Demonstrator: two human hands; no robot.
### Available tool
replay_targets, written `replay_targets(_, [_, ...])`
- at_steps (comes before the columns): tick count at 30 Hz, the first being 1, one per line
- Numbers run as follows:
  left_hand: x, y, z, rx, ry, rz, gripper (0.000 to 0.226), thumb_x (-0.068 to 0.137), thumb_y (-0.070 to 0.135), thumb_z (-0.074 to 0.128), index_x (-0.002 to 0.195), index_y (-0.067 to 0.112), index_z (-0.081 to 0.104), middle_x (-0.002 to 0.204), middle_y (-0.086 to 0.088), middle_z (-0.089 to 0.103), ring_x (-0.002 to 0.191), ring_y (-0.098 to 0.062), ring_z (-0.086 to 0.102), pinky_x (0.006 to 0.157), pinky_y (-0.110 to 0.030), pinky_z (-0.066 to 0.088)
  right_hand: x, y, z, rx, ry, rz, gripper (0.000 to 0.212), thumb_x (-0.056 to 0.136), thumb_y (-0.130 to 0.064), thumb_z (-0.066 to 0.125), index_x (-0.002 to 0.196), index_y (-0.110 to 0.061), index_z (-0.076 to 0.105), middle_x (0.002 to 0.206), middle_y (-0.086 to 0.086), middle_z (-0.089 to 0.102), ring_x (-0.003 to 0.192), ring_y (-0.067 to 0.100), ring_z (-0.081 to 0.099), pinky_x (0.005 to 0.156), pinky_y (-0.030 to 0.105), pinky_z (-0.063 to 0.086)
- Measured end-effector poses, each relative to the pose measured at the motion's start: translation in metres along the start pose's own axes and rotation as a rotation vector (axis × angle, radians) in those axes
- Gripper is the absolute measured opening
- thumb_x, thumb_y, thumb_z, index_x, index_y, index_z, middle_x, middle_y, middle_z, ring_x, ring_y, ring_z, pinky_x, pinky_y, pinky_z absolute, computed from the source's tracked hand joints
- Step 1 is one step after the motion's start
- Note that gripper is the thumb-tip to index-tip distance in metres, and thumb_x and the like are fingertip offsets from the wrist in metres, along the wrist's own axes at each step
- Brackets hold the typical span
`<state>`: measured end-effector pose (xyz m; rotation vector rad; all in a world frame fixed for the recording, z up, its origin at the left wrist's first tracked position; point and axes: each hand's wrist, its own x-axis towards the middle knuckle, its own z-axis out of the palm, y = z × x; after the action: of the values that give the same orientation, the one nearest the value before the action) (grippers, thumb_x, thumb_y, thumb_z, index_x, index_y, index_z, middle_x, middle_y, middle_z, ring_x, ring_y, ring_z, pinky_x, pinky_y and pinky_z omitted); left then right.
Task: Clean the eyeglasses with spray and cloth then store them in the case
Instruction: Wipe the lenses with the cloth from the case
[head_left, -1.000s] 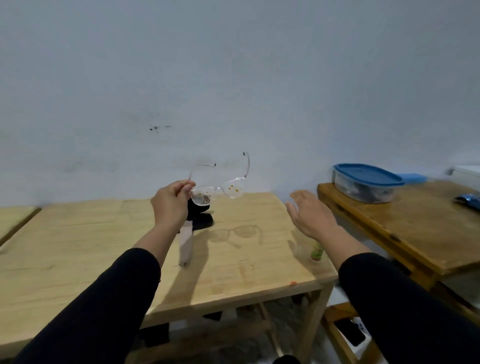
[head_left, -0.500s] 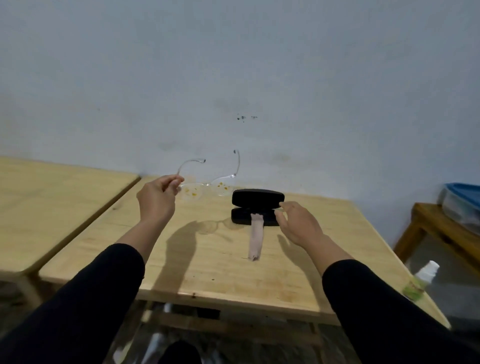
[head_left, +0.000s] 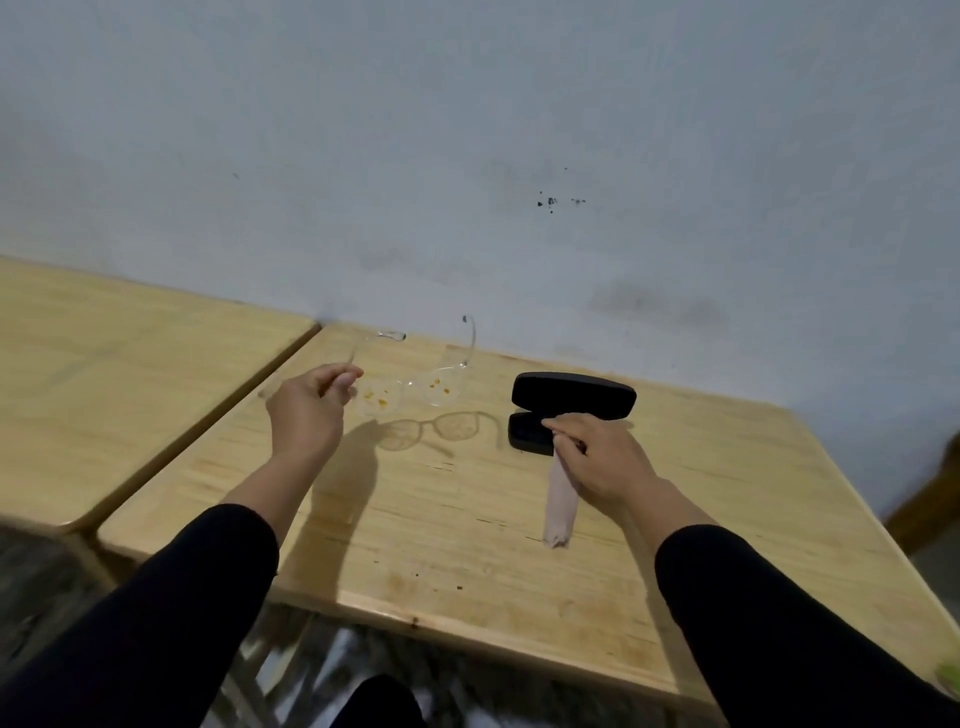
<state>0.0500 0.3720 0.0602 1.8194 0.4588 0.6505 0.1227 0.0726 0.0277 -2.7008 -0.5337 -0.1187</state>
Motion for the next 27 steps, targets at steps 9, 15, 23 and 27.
replay_targets(9, [0.007, -0.009, 0.021, 0.023, -0.025, -0.023, 0.017, 0.091, 0.016, 0.055, 0.089, 0.022, 0.071, 0.081, 0.002, 0.069, 0.079, -0.011, 0.067, 0.100, -0.040, 0.045, 0.010, 0.009, 0.011, 0.121, 0.039, -0.134, 0.026, 0.092, -0.025, 0.052, 0.112, -0.020, 0.069, 0.113, 0.001, 0.069, 0.095, 0.017, 0.053, 0.080, 0.025, 0.036])
replay_targets(15, [0.006, -0.009, 0.026, 0.034, -0.025, -0.022, 0.016, 0.091, 0.017, 0.055, 0.091, 0.021, 0.070, 0.081, 0.002, 0.070, 0.077, -0.007, 0.065, 0.099, -0.036, 0.045, 0.012, 0.008, 0.010, 0.197, 0.089, -0.101, 0.028, 0.086, -0.027, 0.063, 0.110, -0.015, 0.069, 0.096, 0.000, 0.069, 0.091, 0.014, 0.056, 0.080, 0.023, 0.038])
replay_targets(23, [0.002, -0.007, 0.030, 0.026, -0.032, -0.025, 0.016, 0.091, 0.016, 0.055, 0.094, 0.018, 0.071, 0.085, -0.002, 0.070, 0.084, -0.015, 0.067, 0.094, -0.033, 0.048, -0.011, 0.001, -0.008, 0.294, 0.071, -0.129, 0.035, 0.077, -0.034, 0.066, 0.111, -0.028, 0.067, 0.099, -0.010, 0.055, 0.094, 0.000, 0.051, 0.077, 0.011, 0.035])
replay_targets(27, [-0.001, -0.009, 0.034, -0.003, -0.049, -0.034, 0.016, 0.091, 0.016, 0.056, 0.093, 0.019, 0.071, 0.085, 0.003, 0.069, 0.086, -0.015, 0.067, 0.093, -0.033, 0.050, -0.028, 0.002, -0.008, 0.195, -0.069, -0.108, 0.034, 0.078, -0.032, 0.071, 0.112, -0.029, 0.067, 0.110, -0.009, 0.047, 0.100, 0.003, 0.047, 0.081, 0.006, 0.030])
